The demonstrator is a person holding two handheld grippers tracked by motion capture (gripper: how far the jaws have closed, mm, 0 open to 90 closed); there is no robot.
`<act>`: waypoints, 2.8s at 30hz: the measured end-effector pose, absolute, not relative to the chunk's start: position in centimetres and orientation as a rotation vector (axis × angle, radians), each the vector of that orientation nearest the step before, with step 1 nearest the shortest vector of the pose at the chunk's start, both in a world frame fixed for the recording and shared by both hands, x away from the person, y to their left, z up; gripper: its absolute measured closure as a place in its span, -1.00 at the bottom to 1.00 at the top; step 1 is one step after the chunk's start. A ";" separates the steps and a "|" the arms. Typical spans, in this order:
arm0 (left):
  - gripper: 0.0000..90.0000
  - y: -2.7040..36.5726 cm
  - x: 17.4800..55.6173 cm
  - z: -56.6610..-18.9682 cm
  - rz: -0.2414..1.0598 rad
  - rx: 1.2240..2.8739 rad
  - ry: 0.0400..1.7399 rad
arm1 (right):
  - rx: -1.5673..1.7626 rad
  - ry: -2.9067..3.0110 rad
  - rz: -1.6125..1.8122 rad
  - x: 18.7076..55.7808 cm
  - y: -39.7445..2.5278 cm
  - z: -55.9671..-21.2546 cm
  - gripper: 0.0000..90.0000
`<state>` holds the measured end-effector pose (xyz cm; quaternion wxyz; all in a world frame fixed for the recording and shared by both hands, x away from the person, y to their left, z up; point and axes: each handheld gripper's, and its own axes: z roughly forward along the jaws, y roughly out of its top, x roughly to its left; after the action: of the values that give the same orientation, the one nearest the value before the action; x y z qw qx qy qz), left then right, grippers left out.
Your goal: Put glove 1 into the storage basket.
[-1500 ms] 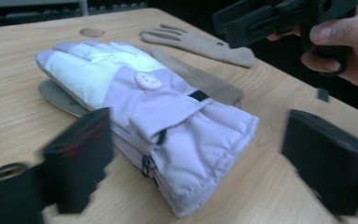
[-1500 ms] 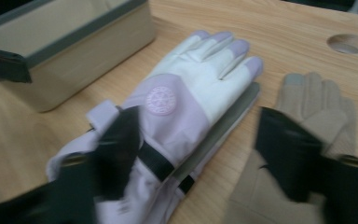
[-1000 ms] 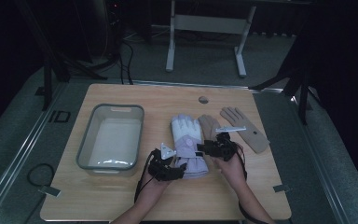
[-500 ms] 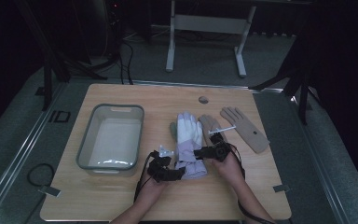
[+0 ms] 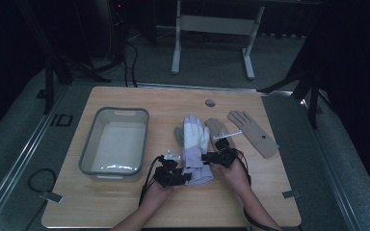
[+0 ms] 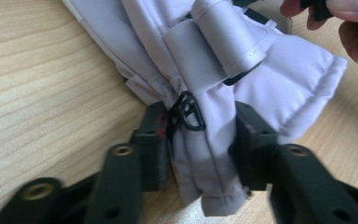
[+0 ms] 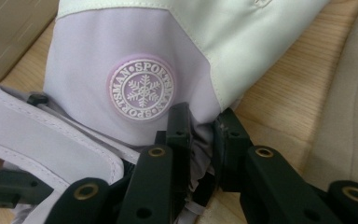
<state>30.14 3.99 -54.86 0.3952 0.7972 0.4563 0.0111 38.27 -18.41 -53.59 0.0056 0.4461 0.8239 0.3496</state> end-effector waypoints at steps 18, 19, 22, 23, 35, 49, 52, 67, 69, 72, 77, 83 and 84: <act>0.67 5.5 31.1 -51.1 0.019 2.042 1.069 | 1.349 2.514 1.168 37.6 -18.2 -50.1 0.82; 0.67 5.6 31.1 -50.7 0.030 2.045 1.061 | 1.350 2.506 1.179 37.6 -18.1 -49.7 0.82; 0.67 6.1 31.1 -49.7 0.041 2.048 1.047 | 1.328 2.495 1.193 37.6 -17.7 -48.7 0.82; 0.67 6.3 31.2 -49.5 0.047 2.049 1.044 | 1.323 2.495 1.191 37.6 -17.5 -48.3 0.82; 0.67 8.4 31.5 -46.4 0.078 2.064 1.002 | 1.248 2.472 1.218 37.7 -15.4 -45.2 0.82; 0.67 11.8 31.3 -43.9 0.133 2.062 0.992 | 1.193 2.478 1.274 38.2 -12.2 -42.7 0.82; 0.67 12.5 31.2 -43.6 0.141 2.068 0.997 | 1.184 2.482 1.279 38.2 -11.4 -42.4 0.82; 0.67 17.0 30.5 -42.1 0.181 2.061 1.027 | 1.116 2.514 1.299 38.5 -6.7 -41.0 0.82; 0.67 17.7 30.4 -41.9 0.187 2.058 1.034 | 1.107 2.522 1.305 38.6 -6.0 -40.9 0.82; 0.67 19.0 30.1 -41.6 0.196 2.049 1.051 | 1.090 2.532 1.315 38.7 -4.8 -40.6 0.82; 0.67 21.2 29.6 -41.5 0.199 2.036 1.076 | 1.068 2.553 1.328 38.8 -2.4 -40.5 0.82; 0.67 23.9 29.2 -41.5 0.208 2.028 1.113 | 1.037 2.581 1.333 38.9 0.6 -40.6 0.82; 0.67 24.4 29.2 -41.6 0.209 2.027 1.114 | 1.038 2.587 1.329 39.0 1.1 -40.7 0.82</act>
<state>29.20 24.37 -41.55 0.3982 0.8006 0.4401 0.0826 38.96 1.12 -40.67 0.0268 0.3359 0.8375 0.4302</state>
